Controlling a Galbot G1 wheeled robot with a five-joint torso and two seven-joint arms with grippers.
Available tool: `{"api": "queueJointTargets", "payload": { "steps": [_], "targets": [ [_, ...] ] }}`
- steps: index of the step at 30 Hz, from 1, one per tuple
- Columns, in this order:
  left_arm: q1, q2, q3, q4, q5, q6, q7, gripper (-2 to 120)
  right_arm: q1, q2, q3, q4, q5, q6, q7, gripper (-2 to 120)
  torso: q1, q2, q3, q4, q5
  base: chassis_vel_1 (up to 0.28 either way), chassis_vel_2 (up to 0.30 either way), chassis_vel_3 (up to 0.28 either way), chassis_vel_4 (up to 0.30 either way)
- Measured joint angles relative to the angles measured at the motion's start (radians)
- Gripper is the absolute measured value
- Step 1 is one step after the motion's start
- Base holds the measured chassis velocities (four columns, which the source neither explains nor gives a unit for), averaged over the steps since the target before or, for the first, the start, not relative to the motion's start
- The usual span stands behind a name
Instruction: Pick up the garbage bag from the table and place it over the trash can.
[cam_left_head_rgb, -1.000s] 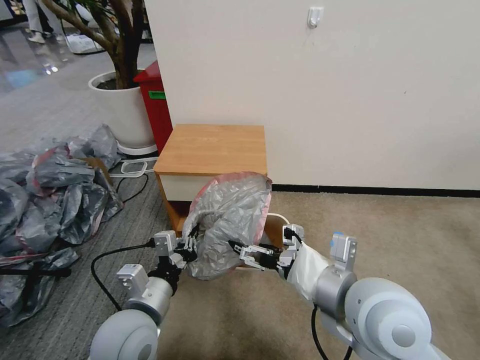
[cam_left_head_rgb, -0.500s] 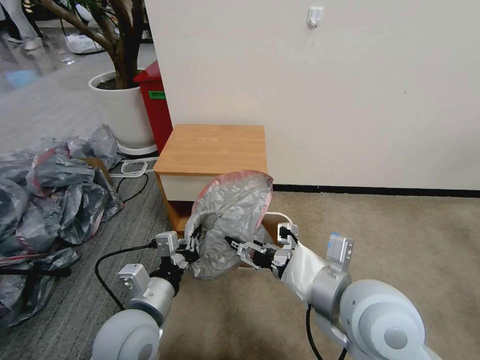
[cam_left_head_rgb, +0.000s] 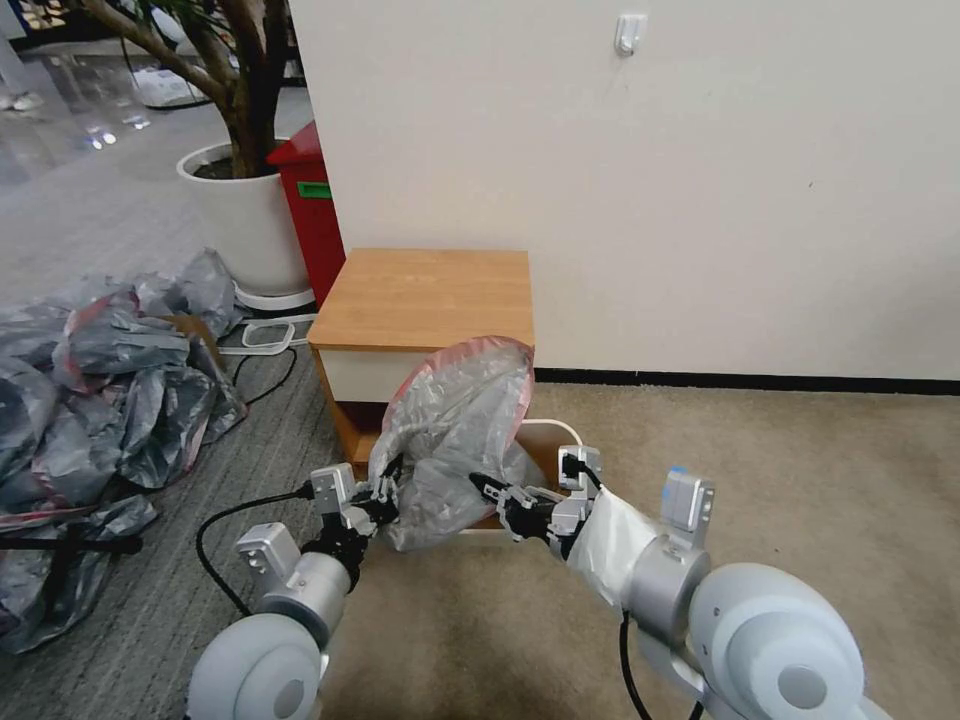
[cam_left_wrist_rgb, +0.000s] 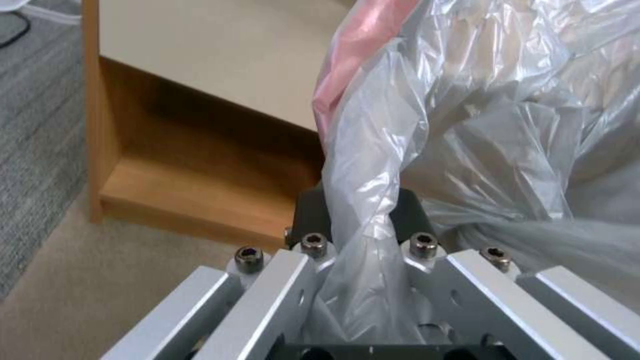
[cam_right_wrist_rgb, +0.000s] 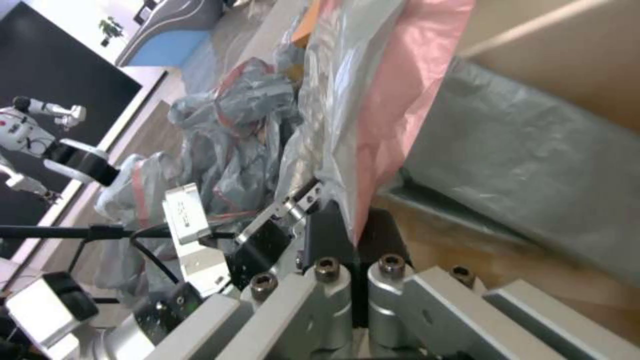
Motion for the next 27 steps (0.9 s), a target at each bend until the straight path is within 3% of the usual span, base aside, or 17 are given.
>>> {"api": "queueJointTargets", "payload": {
  "steps": [10,27],
  "targets": [
    [-0.04,0.008,-0.032,0.017,-0.104,0.019,-0.03,7,-0.067,-0.069,0.059,0.011,0.003,-0.001,0.01,0,0.0,0.0,0.0,0.0,0.0,0.0,0.0,0.0,0.0],
    [-0.076,0.02,-0.045,0.032,-0.152,0.023,-0.046,7,-0.142,-0.053,0.077,0.013,-0.006,0.001,0.021,0,0.0,0.0,0.0,0.0,-0.0001,0.0,0.0,0.0,0.0]
  ]
}}
